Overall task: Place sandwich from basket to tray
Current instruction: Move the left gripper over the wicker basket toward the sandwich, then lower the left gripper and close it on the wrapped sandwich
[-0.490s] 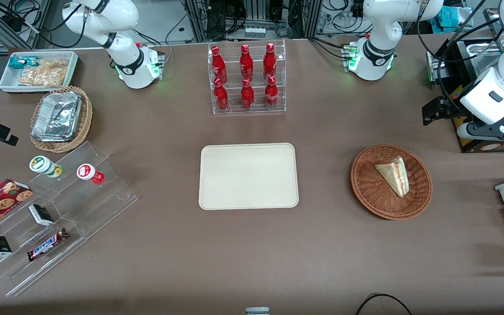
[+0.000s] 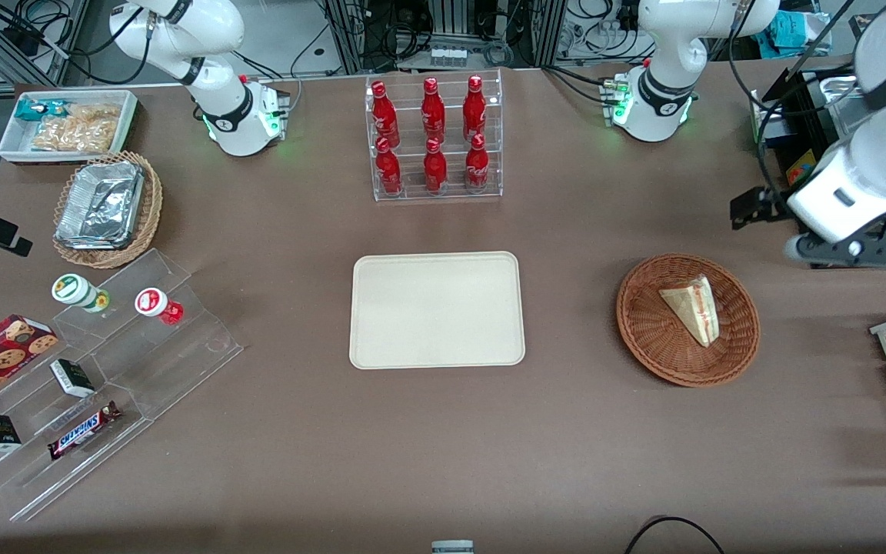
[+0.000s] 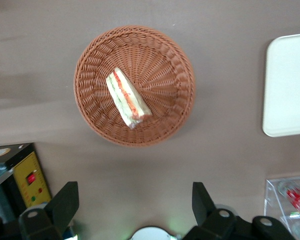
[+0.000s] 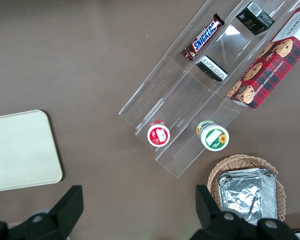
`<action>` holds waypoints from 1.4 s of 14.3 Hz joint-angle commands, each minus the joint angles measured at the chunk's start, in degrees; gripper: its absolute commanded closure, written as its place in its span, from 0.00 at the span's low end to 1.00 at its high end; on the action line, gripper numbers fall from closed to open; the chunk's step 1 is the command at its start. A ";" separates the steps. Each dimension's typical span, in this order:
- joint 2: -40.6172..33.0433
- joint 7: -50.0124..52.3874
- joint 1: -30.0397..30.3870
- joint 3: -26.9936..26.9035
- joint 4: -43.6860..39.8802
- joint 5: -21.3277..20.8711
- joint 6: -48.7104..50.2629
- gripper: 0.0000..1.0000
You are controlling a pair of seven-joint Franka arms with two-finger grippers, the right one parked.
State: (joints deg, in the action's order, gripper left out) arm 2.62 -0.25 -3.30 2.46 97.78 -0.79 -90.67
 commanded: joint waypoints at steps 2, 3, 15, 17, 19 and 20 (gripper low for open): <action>-4.11 -0.80 0.22 -0.44 17.58 -0.44 -15.55 0.00; -4.29 -0.80 0.22 -0.79 20.67 -0.44 -19.33 0.00; 2.64 42.05 1.54 -2.11 33.53 0.26 -46.69 0.00; 4.14 43.32 1.45 -2.11 33.70 0.26 -48.28 0.00; 6.42 43.41 1.54 -2.11 33.62 0.26 -49.25 0.00; 7.83 43.41 1.54 -2.11 33.70 0.26 -50.21 0.00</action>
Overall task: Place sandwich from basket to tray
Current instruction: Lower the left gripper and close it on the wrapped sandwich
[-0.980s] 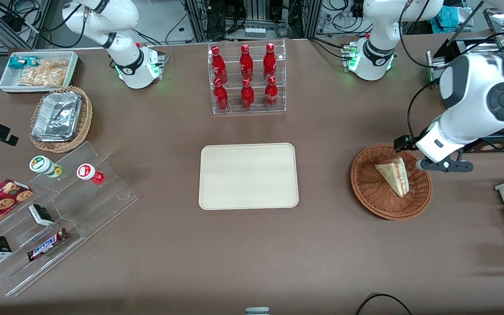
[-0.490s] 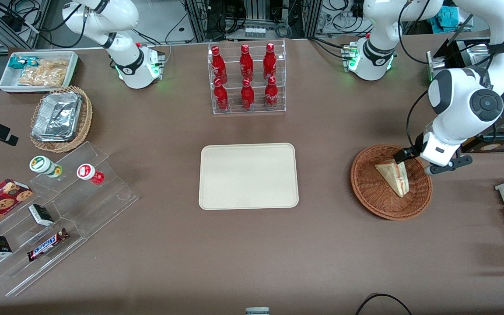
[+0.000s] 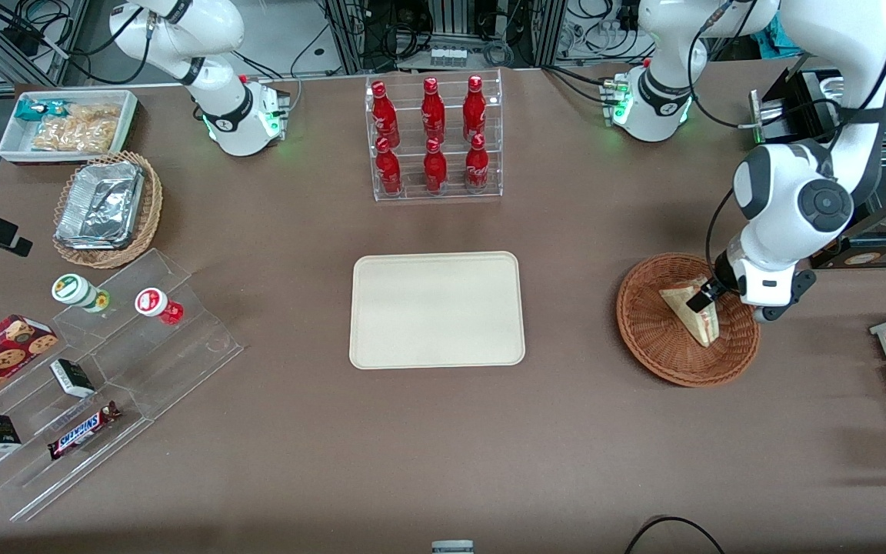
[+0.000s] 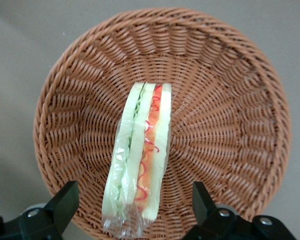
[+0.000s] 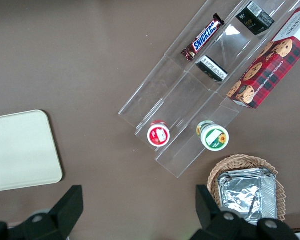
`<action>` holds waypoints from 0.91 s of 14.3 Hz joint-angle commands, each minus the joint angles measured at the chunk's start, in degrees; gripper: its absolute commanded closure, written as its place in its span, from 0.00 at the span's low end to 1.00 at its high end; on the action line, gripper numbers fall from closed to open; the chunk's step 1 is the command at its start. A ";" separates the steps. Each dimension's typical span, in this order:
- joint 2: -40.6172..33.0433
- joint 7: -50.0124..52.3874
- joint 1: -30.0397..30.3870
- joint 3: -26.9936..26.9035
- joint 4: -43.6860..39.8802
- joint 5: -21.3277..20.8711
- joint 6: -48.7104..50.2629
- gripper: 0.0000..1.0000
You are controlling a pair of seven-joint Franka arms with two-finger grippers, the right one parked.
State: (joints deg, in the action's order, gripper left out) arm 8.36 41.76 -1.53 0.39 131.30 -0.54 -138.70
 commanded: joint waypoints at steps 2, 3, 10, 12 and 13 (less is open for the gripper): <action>3.85 1.40 -0.22 -0.04 0.09 0.02 -3.15 0.00; 4.03 1.40 -0.22 -0.04 0.09 0.02 -2.98 0.12; 0.78 -0.97 -0.40 0.57 -4.28 -0.34 10.26 0.90; 1.39 -2.63 -1.88 2.15 -10.25 -0.60 18.33 0.95; 2.01 -5.78 -3.11 2.25 -13.06 -0.69 22.12 0.95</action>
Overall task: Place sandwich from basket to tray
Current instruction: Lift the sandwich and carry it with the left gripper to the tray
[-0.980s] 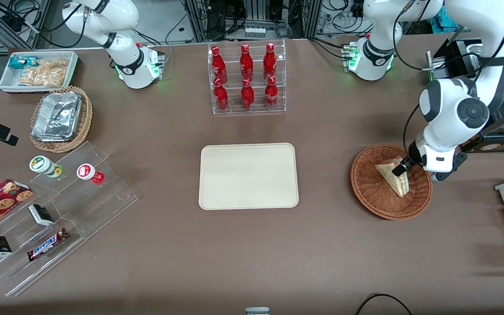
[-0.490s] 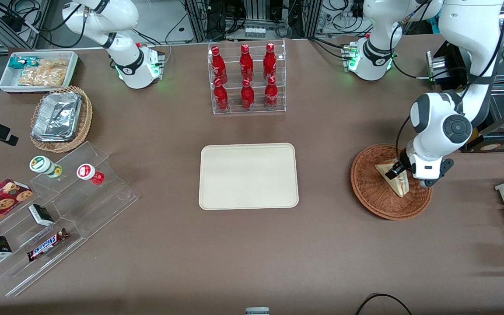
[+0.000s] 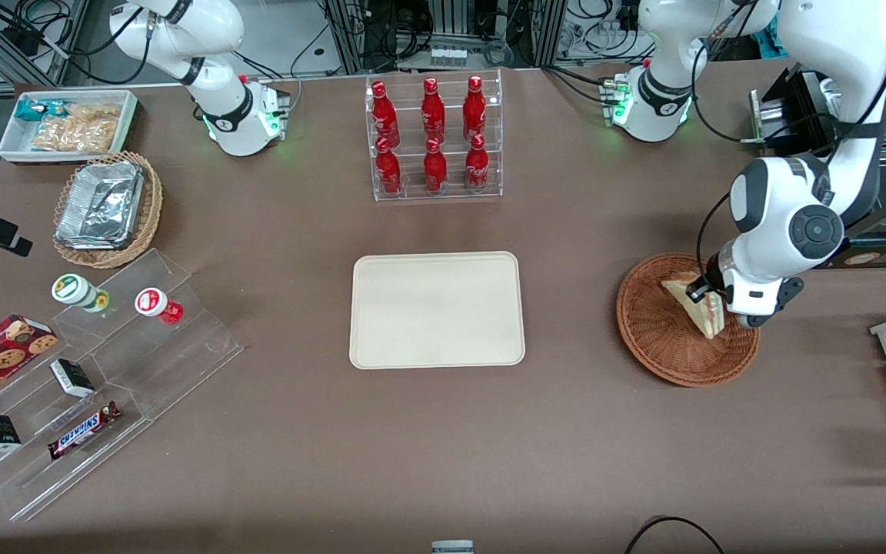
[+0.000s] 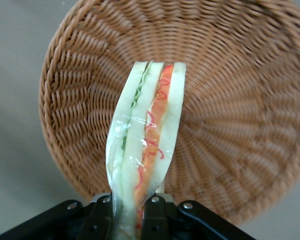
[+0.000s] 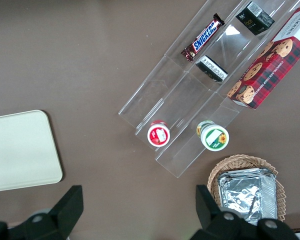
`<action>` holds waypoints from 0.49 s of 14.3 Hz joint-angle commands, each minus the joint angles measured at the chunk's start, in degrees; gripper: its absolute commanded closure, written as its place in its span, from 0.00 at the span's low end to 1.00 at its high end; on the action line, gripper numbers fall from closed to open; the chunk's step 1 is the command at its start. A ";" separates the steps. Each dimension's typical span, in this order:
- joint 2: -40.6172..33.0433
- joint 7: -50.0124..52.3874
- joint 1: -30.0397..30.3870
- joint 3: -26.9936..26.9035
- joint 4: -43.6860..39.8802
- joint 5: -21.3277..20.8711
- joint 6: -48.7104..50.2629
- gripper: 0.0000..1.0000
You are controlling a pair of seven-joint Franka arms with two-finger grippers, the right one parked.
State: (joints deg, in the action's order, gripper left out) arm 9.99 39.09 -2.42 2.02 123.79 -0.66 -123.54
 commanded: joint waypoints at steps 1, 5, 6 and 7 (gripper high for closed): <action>0.90 -8.11 -4.06 0.80 -8.19 -0.66 10.04 0.94; 6.34 -18.44 -11.18 0.97 -16.81 0.13 13.50 0.91; 8.10 -17.48 -12.85 1.06 -19.18 0.31 13.50 0.92; 10.81 -15.21 -15.39 1.06 -22.24 1.44 13.58 0.93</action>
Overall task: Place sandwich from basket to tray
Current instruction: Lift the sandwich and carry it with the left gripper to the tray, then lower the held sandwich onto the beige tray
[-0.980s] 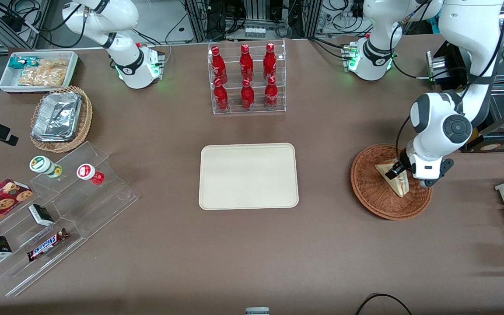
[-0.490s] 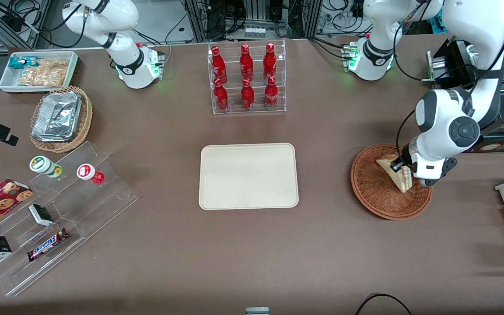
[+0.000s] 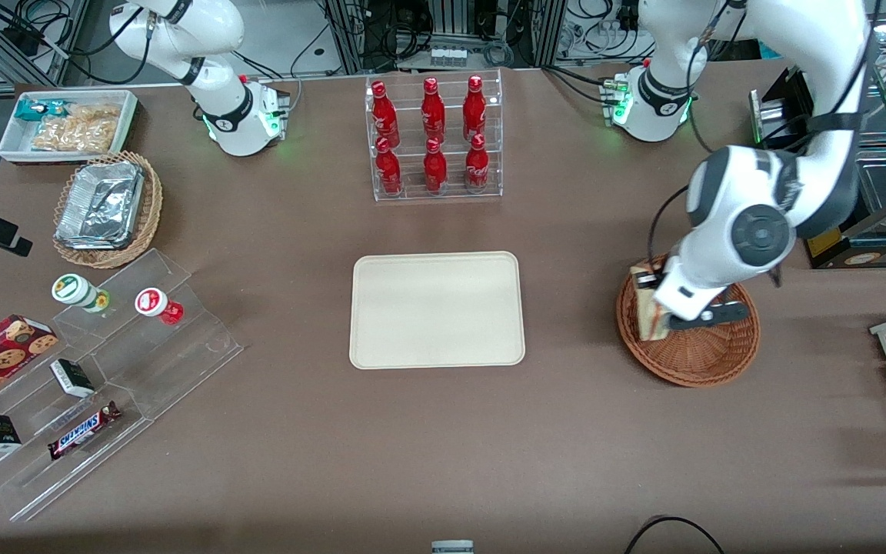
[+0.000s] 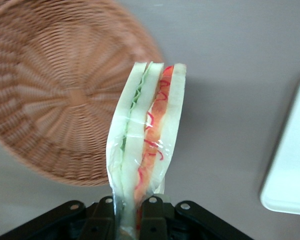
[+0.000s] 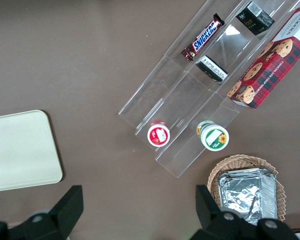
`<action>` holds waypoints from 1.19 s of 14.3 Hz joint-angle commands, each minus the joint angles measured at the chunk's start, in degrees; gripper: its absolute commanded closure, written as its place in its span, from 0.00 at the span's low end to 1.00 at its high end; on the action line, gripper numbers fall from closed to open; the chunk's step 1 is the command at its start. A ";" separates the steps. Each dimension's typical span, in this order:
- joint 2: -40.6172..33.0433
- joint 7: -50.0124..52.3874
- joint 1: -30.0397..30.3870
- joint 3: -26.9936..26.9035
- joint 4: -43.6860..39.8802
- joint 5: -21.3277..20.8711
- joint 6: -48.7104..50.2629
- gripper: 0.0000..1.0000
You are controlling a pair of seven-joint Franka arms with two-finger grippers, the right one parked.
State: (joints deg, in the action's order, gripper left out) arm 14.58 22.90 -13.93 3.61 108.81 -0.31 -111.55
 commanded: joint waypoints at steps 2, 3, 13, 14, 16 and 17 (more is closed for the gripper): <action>10.62 3.72 -7.75 -0.53 -12.54 1.63 1.59 0.95; 12.73 6.08 -10.12 -0.53 -15.18 1.63 1.33 0.95; 27.60 25.78 -27.19 -0.53 -31.37 1.80 -3.59 0.96; 29.18 27.01 -28.33 -0.53 -32.86 1.80 -3.59 0.96; 31.90 29.47 -29.74 -0.62 -35.76 1.63 -3.94 0.95; 32.96 30.18 -30.18 -0.62 -37.17 1.63 -4.03 0.95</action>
State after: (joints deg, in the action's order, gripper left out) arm 43.97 51.22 -42.85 3.98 76.97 0.95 -115.97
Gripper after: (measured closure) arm 0.855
